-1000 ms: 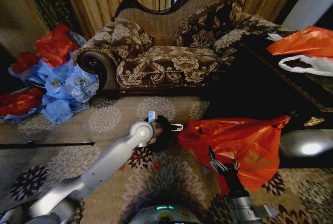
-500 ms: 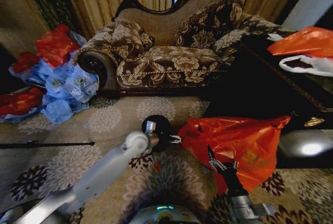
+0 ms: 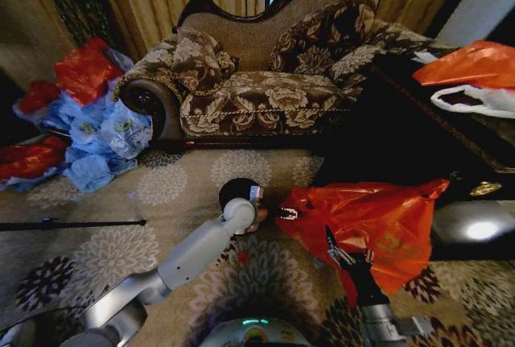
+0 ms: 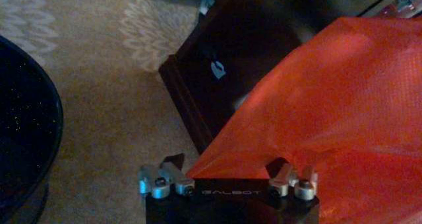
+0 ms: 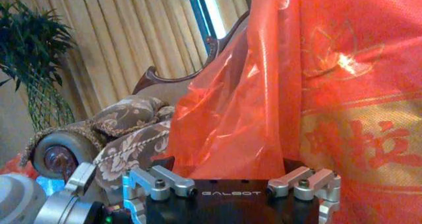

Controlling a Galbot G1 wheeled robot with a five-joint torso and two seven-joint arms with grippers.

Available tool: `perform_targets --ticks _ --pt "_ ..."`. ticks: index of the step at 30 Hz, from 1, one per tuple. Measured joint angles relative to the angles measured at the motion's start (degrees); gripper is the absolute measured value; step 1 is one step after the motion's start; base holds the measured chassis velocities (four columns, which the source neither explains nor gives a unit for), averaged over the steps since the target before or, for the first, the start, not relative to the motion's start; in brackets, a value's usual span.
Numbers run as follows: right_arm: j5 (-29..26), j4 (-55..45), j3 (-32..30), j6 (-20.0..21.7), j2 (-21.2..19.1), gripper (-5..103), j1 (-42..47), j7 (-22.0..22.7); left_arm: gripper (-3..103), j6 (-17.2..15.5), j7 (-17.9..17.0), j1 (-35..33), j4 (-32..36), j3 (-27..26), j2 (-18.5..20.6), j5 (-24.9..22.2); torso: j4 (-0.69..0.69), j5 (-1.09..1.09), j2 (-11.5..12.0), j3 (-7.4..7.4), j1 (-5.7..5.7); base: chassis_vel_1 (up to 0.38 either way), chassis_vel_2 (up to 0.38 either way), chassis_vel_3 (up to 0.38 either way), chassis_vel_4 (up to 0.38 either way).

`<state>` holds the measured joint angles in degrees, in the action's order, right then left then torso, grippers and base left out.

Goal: Place a garbage bag over the trash bin.

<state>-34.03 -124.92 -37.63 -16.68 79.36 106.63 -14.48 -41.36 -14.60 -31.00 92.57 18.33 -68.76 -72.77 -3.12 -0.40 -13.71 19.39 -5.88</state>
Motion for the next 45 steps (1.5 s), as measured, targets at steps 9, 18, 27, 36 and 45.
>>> perform_targets --ticks 9,18,27,36,45 --pt "-0.1 -0.1 -0.1 0.1 -0.3 100 -0.1 0.1 53 2.7 0.3 -0.7 -0.4 0.5 -0.7 0.6 -0.01 -0.01 0.0 0.00 0.00 0.000 0.000 0.000 0.000" --pt "-0.1 -0.4 -0.1 0.1 0.0 100 0.0 0.1 21 4.2 -0.3 -1.2 1.0 0.9 0.0 0.4 0.00 -0.01 0.0 0.00 0.00 0.000 0.000 0.000 0.000" --pt "-0.2 -0.7 -0.4 0.1 0.0 100 0.2 0.2 0 5.5 -3.9 -3.1 5.2 -4.2 2.8 -1.5 0.00 -0.02 0.0 0.00 0.00 0.000 0.000 0.000 0.000" --pt "-0.2 -1.6 0.1 0.2 0.0 100 0.2 0.2 0 5.8 -6.4 -4.8 10.2 -11.9 6.4 -3.1 -0.01 -0.02 0.0 0.00 0.00 0.000 0.000 0.000 0.000" --pt "0.1 -2.2 0.5 0.3 -0.1 100 0.2 0.2 0 5.7 -7.2 -6.4 13.6 -17.7 11.8 -4.9 0.00 -0.02 0.0 0.00 0.00 0.000 0.000 0.000 0.000"
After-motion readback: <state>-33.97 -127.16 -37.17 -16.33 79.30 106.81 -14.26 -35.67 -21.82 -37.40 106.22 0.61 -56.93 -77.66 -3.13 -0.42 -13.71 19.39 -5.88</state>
